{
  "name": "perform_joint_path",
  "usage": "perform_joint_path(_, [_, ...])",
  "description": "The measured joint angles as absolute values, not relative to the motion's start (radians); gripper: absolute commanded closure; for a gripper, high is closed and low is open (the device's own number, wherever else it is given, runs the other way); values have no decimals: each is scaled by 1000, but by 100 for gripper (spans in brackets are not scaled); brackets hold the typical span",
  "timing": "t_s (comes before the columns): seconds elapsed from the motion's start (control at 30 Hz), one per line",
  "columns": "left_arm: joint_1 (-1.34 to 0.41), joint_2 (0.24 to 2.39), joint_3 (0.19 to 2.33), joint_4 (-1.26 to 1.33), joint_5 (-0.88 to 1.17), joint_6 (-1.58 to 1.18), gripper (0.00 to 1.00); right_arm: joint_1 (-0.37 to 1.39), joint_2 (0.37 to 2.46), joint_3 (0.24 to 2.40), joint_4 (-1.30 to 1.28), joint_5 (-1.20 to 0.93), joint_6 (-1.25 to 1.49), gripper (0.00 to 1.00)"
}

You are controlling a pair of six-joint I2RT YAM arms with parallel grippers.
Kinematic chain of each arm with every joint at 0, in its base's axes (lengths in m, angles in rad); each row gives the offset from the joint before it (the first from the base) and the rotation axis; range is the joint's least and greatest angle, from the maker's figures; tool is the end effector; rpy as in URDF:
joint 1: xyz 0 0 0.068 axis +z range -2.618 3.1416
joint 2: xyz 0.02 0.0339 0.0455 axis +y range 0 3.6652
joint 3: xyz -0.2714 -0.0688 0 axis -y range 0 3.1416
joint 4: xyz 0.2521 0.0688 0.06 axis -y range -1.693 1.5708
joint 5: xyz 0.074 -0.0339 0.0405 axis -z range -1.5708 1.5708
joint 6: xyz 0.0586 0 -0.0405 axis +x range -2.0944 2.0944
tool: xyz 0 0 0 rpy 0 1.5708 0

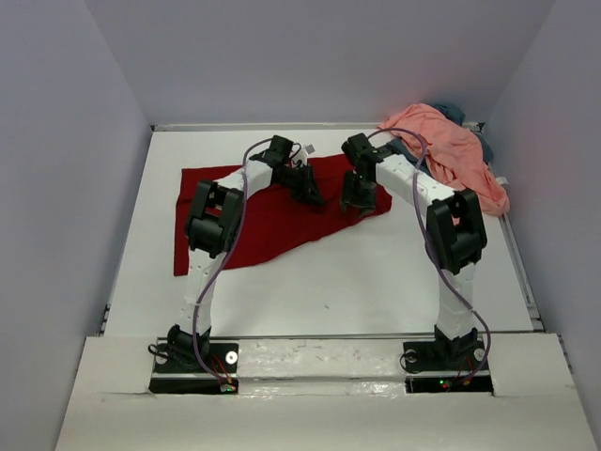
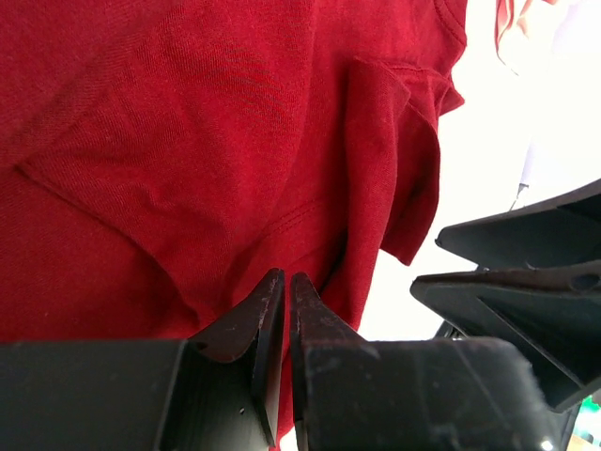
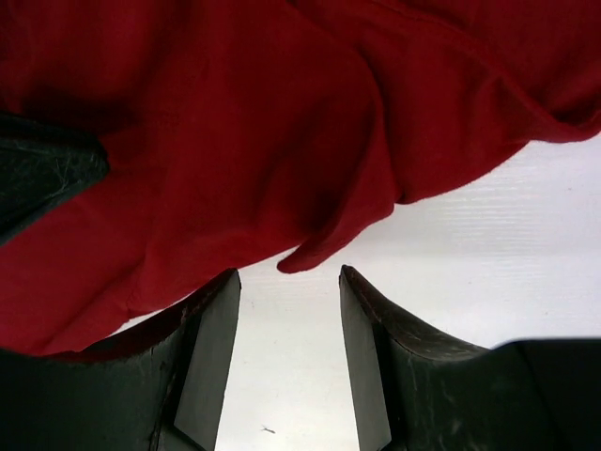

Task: Fold and stack the t-shirts
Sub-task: Grap the side of the flattened tshirt closest away from the robot with both arms

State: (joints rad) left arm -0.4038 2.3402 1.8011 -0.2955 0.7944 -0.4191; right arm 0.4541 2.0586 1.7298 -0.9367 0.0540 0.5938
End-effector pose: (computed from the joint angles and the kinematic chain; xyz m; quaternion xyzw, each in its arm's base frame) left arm 0.4739 -0.2480 0.1453 0.1326 0.8614 -0.4635 0.1598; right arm 0.4013 0.1924 0.2022 0.0731 0.9853 0.0529 0.1450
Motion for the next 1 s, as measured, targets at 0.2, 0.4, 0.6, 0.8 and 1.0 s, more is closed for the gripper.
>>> perform_joint_path(0.2, [-402, 2340, 1801, -296, 799, -419, 83, 454, 2098, 1772, -959, 68, 587, 48])
perform_joint_path(0.4, [-391, 2340, 1801, -295, 804, -417, 83, 454, 2114, 1780, -973, 72, 579, 69])
perform_joint_path(0.6, [-383, 2340, 1801, -296, 804, -416, 83, 454, 2123, 1782, -986, 72, 572, 100])
perform_joint_path(0.8, [-377, 2340, 1801, -296, 804, -416, 83, 454, 2123, 1785, -993, 72, 572, 100])
perform_joint_path(1.0, [-377, 2340, 1801, -298, 804, -415, 83, 454, 2120, 1787, -1020, 48, 576, 100])
